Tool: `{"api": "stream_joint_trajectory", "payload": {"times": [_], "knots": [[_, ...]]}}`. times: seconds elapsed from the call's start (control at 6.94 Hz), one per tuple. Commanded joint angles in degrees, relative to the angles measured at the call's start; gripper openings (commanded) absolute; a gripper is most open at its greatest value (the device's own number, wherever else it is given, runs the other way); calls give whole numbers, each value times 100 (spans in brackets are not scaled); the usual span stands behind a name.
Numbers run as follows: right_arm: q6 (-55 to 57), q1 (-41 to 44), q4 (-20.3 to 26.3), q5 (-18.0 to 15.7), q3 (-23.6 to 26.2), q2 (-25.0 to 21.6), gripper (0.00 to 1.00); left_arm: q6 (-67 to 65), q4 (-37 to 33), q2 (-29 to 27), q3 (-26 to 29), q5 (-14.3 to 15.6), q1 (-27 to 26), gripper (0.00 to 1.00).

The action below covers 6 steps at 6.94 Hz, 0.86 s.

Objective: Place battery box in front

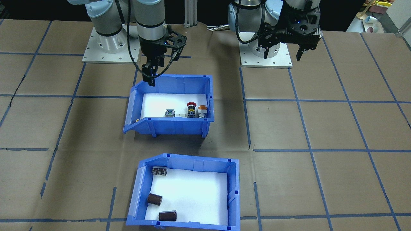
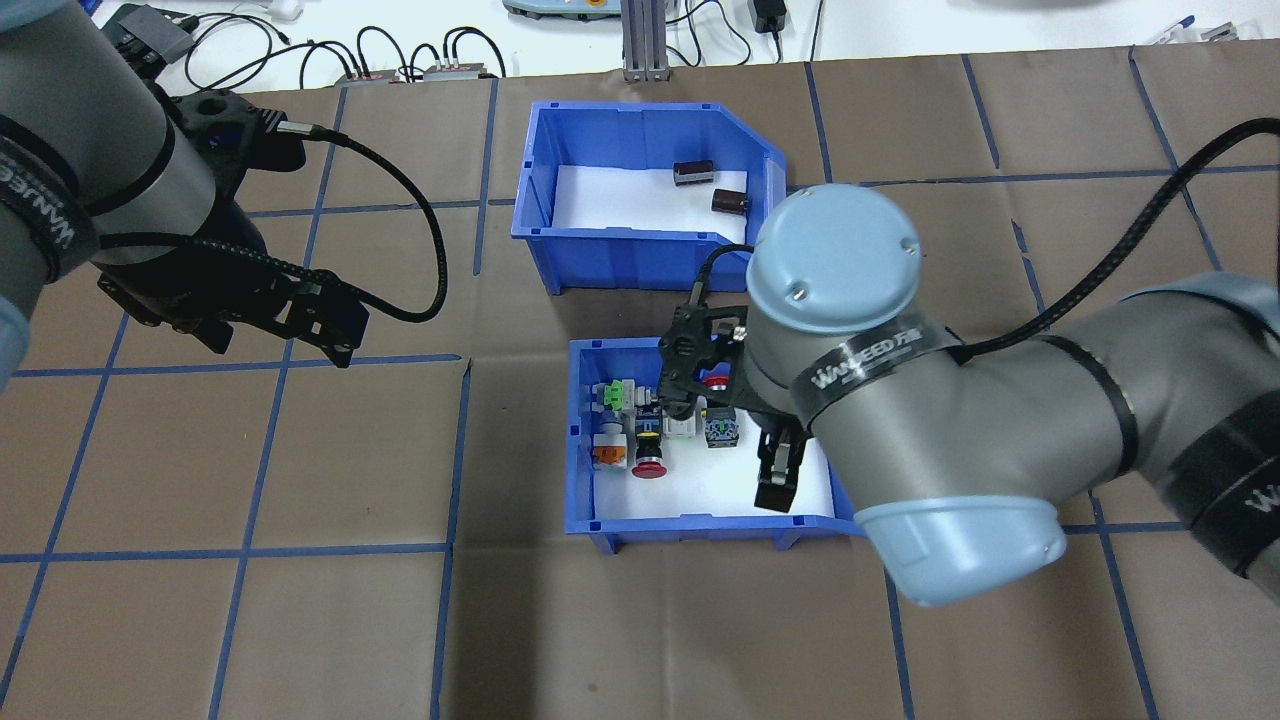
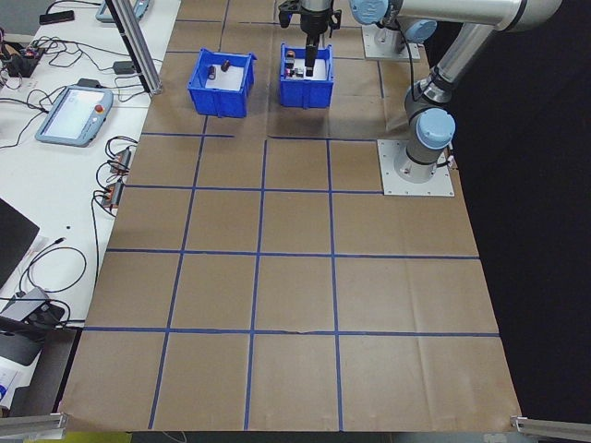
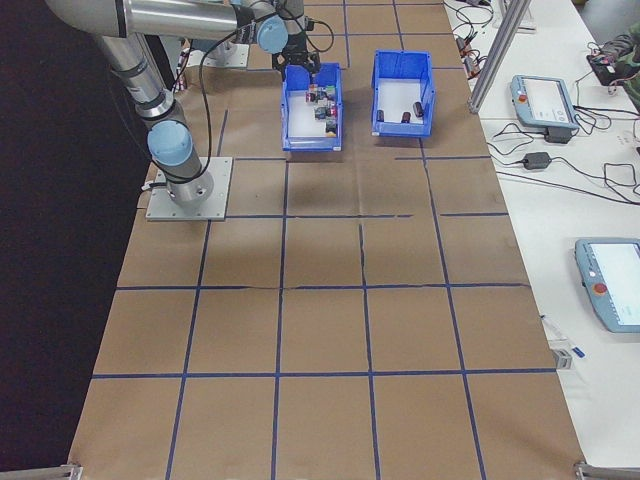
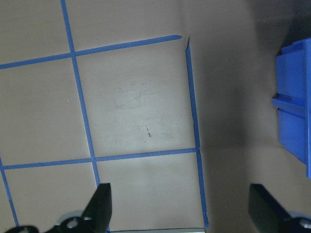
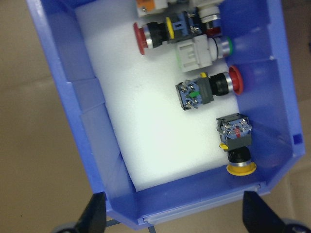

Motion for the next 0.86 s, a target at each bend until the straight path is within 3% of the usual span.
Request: {"api": "stream_joint_trajectory", "payload": {"times": [0.0,0.29,0.58,0.72], "knots": [[220,-1128,146,468,-45,-8,100,7,1,0,6,1,0,99],[1521,-1719,172,469,-80,-43,100,7,1,0,6,1,0,99],[3682,-1730,199,400,-473,-17,100,7,45,0,6,1,0,99],[4371,-1730,486,399,-798,114,100,7,54,0,6,1,0,99]]}}
